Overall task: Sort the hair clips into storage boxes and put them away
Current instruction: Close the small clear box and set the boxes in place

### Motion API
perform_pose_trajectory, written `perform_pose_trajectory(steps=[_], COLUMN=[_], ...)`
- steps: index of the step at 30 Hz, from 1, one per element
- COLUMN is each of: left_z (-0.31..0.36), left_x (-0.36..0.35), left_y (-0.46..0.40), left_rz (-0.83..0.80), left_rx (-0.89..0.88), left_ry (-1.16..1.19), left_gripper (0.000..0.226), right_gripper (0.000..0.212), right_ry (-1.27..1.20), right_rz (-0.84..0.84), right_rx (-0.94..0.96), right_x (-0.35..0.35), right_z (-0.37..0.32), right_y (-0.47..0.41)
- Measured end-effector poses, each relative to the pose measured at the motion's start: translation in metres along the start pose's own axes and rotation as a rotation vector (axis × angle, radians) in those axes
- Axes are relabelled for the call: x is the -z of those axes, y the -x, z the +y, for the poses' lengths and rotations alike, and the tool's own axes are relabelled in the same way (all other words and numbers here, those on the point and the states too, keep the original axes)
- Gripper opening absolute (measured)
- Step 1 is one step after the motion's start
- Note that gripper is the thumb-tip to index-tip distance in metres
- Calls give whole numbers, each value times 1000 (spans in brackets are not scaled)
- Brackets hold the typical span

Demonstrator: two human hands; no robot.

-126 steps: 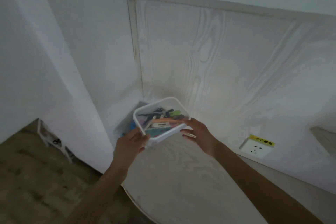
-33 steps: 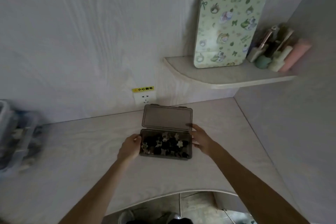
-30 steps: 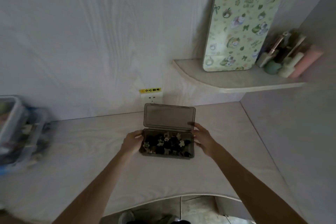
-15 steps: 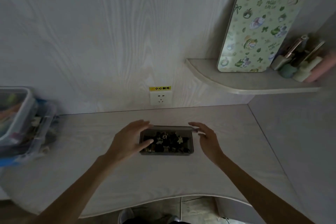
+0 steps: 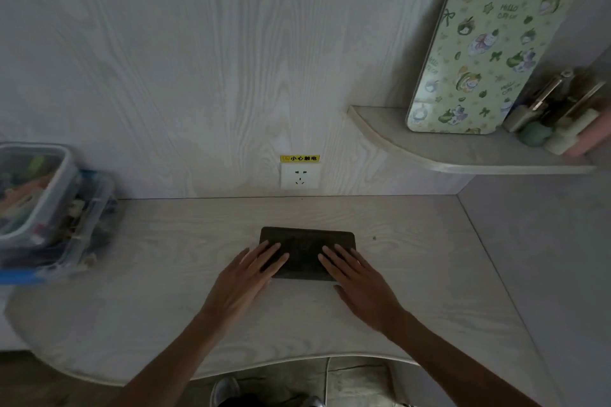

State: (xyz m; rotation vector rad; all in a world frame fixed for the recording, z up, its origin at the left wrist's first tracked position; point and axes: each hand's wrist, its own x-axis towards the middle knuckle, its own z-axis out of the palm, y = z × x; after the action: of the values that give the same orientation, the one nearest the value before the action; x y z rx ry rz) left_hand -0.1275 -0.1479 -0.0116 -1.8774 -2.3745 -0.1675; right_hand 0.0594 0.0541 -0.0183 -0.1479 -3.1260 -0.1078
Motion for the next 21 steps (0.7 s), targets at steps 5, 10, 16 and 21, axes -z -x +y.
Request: perform_pose_trajectory(steps=[5,10,16,21], left_z=[10,11,9,6], left_x=[-9,-13,-13,-2], left_y=[7,7,7,-1], left_rz=[-5,-7,14,28], left_rx=[141,174,148,100], left_ry=[74,68,98,99], left_gripper=[102,101,49,57], right_gripper=[92,87,57,47], right_ry=[5,0,-80,-297], right_rz=[18,6,-24,54], right_rx=[13,-18,-34,-64], right_x=[-1,-2,10,20], right_z=[-3,-3,-4,1], right_y=[-3,-4,-3,-6])
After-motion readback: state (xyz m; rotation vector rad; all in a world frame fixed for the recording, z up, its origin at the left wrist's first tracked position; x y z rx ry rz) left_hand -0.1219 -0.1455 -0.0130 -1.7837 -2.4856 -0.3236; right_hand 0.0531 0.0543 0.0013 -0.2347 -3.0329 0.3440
